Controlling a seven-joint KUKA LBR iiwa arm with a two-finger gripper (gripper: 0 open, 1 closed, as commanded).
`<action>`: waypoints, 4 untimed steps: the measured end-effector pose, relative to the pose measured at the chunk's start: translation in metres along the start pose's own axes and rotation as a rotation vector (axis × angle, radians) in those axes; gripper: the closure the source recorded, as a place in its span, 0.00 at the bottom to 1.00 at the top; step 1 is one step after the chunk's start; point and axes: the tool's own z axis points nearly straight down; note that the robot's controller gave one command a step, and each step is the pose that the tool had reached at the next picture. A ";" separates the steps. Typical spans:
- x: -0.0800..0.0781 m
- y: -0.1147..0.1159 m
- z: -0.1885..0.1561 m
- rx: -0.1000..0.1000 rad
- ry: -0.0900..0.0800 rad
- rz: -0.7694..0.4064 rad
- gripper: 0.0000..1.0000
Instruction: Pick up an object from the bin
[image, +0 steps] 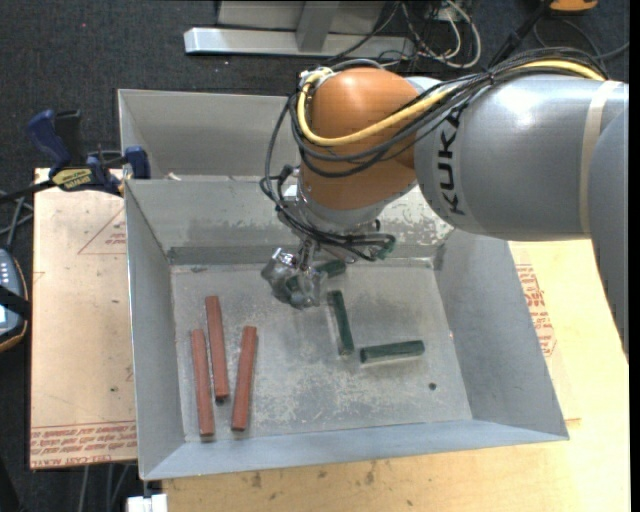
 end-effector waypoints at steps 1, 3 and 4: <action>0.000 0.000 0.000 -0.001 0.000 0.000 0.00; -0.006 0.022 0.040 0.005 -0.004 -0.049 0.00; -0.013 0.054 0.091 0.000 0.001 -0.275 0.00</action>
Offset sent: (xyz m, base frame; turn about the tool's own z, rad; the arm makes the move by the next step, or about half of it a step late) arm 0.0000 0.0000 0.0000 0.0000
